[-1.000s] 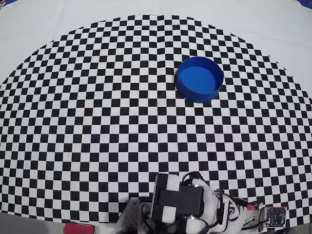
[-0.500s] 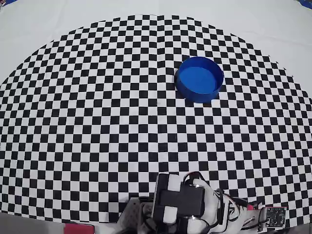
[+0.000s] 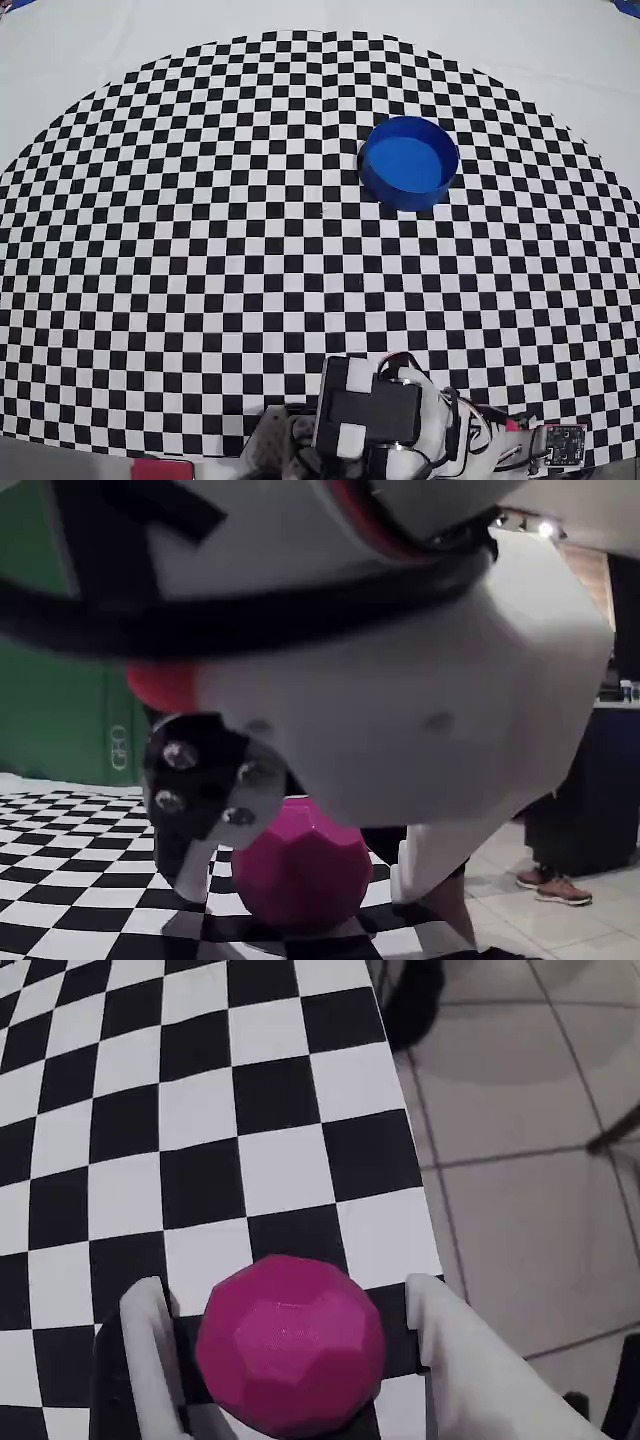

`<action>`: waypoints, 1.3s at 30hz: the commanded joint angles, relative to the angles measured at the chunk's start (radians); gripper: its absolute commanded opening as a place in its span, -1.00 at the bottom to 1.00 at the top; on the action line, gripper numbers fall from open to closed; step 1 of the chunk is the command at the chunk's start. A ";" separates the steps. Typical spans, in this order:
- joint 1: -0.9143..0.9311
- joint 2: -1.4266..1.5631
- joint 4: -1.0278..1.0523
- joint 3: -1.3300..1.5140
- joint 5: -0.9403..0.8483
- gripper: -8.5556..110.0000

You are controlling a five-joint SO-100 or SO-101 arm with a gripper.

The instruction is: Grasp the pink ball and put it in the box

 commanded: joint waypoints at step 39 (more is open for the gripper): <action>-0.008 0.133 -0.017 -0.023 -0.006 -0.85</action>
